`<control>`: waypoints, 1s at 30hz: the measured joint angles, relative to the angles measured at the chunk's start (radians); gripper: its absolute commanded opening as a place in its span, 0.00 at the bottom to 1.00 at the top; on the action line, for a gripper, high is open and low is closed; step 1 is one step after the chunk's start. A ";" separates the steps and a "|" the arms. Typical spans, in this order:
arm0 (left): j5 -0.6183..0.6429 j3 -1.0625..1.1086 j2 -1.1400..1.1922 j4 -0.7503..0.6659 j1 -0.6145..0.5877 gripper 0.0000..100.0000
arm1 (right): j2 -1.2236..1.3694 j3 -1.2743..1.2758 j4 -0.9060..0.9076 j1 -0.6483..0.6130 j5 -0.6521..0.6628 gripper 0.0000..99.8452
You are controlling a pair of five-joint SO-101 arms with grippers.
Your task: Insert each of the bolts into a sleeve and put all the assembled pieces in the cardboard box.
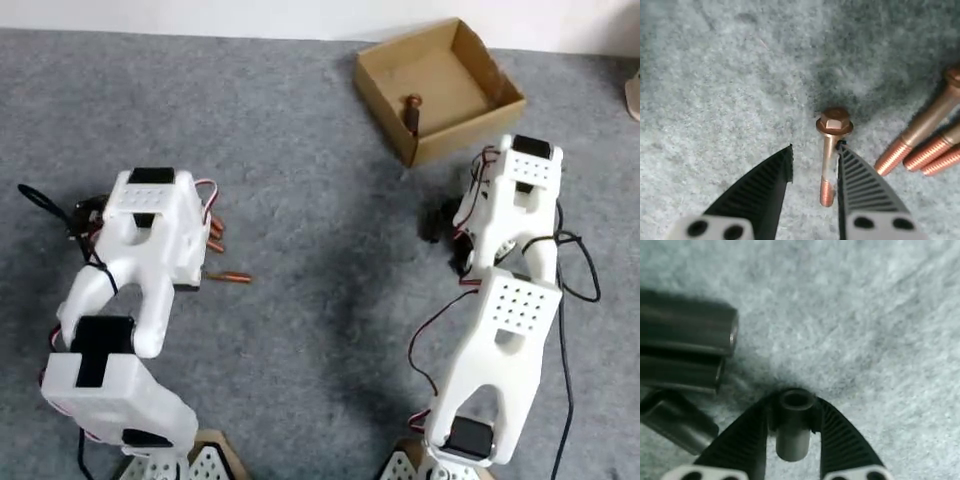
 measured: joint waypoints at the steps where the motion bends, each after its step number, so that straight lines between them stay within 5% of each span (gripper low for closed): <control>1: 0.000 0.000 0.000 0.002 0.000 0.15 | 0.000 0.000 0.000 0.000 0.000 0.00; 30: 0.003 -0.020 0.137 -0.109 -0.028 0.11 | 0.000 0.000 -0.002 0.000 0.005 0.00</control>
